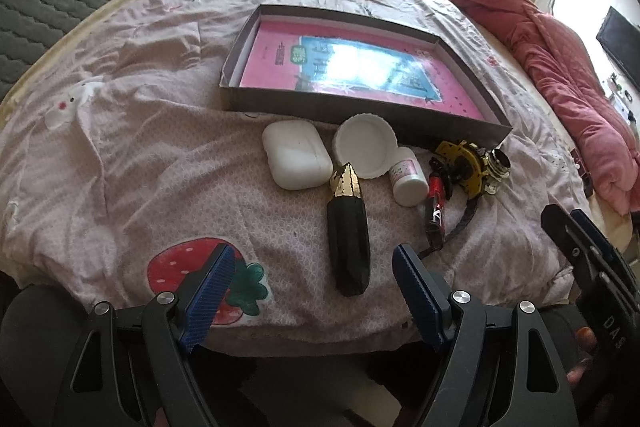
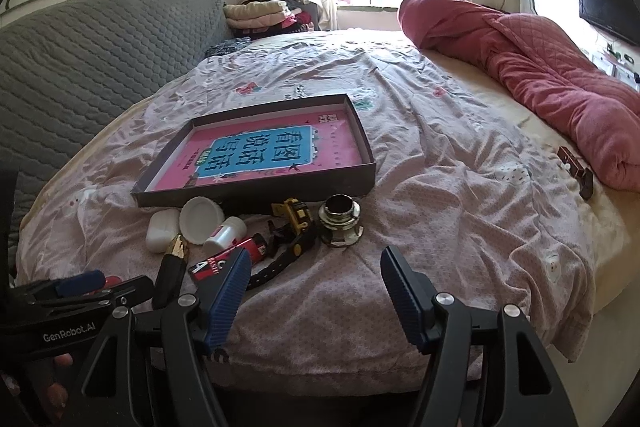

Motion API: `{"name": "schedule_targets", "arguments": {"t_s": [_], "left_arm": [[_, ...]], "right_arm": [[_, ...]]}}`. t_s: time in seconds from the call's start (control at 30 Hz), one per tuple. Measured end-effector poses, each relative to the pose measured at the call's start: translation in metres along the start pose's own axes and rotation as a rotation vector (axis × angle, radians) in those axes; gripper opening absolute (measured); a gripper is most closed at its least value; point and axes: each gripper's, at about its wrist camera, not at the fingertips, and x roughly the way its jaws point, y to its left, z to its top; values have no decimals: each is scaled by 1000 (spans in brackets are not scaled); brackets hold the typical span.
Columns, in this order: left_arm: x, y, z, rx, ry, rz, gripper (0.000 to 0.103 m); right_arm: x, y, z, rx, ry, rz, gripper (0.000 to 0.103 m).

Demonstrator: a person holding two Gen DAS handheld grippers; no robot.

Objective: Organize rigid objects
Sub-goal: 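Grasp the black-and-gold lipstick with the left tool while the right tool grasps the silver metal fitting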

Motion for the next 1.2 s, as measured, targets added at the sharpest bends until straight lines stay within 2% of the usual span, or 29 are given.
{"name": "schedule_targets", "arguments": {"t_s": [0.37,0.53,0.7,0.93,1.2], "left_arm": [[21,-5,8,-2,32,-5,82],[30,-7,12,-6,58,-13,69],[39,-9,16,-16,83,-15,58],[49,-18,25,-26,106,-34,37],[60,-27,26,-14,119,0,34]], "right_arm": [[34,-20,7,37,62,-19,66],[50,-27,7,56,110,-2,66],[57,-28,8,53,110,5,66],[69,-32,12,51,123,3,66],[88,-33,15,-10,148,-45,61]]}}
